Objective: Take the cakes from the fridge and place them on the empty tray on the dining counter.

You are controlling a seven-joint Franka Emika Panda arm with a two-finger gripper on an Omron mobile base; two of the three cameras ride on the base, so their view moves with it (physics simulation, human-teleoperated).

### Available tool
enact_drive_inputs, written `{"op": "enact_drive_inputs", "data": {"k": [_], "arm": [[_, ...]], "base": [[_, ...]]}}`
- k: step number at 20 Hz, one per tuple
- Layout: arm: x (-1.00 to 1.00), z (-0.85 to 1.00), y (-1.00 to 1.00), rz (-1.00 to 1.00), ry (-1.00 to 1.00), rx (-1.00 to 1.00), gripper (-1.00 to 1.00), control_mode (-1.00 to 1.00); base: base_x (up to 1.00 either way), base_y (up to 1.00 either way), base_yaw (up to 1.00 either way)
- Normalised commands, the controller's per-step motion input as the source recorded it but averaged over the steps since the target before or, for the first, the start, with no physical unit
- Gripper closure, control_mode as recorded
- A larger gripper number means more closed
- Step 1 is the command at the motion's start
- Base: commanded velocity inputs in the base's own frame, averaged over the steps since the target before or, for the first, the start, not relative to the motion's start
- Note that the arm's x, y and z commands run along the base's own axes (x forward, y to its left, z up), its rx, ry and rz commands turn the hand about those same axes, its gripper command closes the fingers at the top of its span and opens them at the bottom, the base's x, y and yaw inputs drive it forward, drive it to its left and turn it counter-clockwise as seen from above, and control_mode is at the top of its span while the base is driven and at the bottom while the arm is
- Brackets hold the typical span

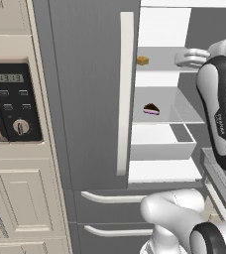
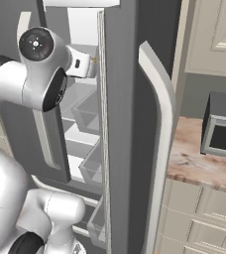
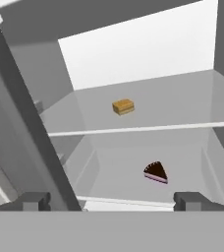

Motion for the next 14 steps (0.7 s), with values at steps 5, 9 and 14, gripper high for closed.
{"op": "enact_drive_inputs", "data": {"k": [5,9,14], "arm": [[0.35,-0.02,0.00,0.07,0.00,0.00,-1.00,-1.00],[0.31,-0.06,0.00,0.06,0.00,0.00,-1.00,-1.00],[0.36,-0.13,0.00,0.05,0.00,0.00,-1.00,-1.00]], "base": [[0.00,0.00,0.00],[0.00,0.00,0.00],[0.00,0.00,0.00]]}}
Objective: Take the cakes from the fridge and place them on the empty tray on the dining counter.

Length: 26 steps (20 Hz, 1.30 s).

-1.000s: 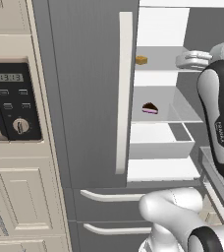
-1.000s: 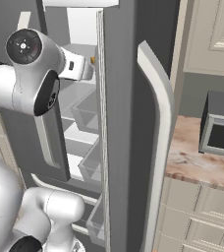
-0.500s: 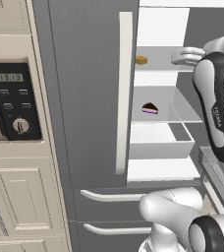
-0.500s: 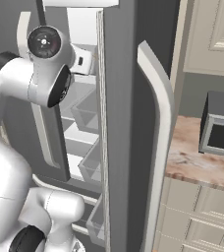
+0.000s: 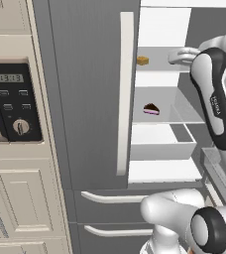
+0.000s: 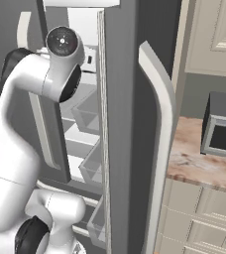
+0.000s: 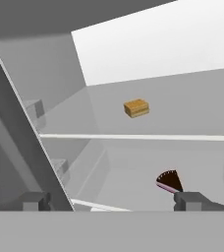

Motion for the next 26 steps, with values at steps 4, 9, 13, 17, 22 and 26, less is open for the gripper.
{"op": "enact_drive_inputs", "data": {"k": [4,9,13,17,22,26], "arm": [[0.36,-0.22,0.00,0.05,0.00,0.00,-1.00,-1.00],[0.33,-0.09,0.07,0.03,0.00,0.00,-1.00,-1.00],[0.38,0.00,0.19,0.01,0.00,-0.02,-1.00,-1.00],[0.35,0.00,0.09,0.01,0.03,-0.07,-1.00,-1.00],[0.26,-0.06,-0.03,0.04,0.00,-0.02,-1.00,-1.00],[0.21,-0.05,-0.17,0.09,0.00,0.00,-1.00,-1.00]], "base": [[0.00,0.00,0.00],[0.00,0.00,0.00],[0.00,0.00,0.00],[0.00,0.00,0.00],[0.00,0.00,0.00],[0.00,0.00,0.00]]}}
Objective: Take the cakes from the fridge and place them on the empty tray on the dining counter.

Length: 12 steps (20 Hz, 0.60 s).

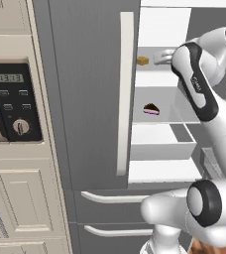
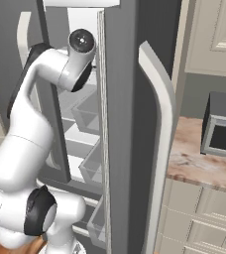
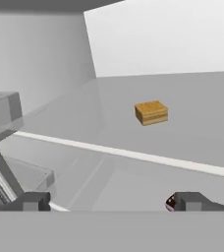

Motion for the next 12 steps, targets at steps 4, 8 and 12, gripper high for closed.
{"op": "enact_drive_inputs", "data": {"k": [4,8,12], "arm": [[0.18,-0.07,-0.14,0.10,0.00,0.00,-1.00,-1.00],[0.22,-0.02,0.00,0.05,0.00,0.00,-1.00,-1.00],[0.28,0.00,0.00,0.05,0.00,0.00,-1.00,-1.00]], "base": [[0.00,0.00,0.00],[0.00,0.00,0.00],[0.00,0.00,0.00]]}}
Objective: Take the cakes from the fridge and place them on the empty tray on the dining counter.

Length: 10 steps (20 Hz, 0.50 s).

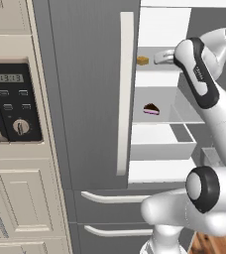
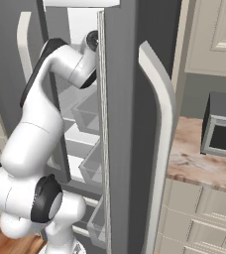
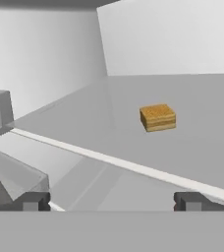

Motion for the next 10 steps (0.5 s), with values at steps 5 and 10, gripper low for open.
{"op": "enact_drive_inputs", "data": {"k": [5,10], "arm": [[0.21,-0.04,0.00,0.04,0.00,0.00,-1.00,-1.00],[0.18,-0.10,0.00,0.02,0.00,-0.01,-1.00,-1.00]], "base": [[0.00,0.00,0.00],[0.00,0.00,0.00]]}}
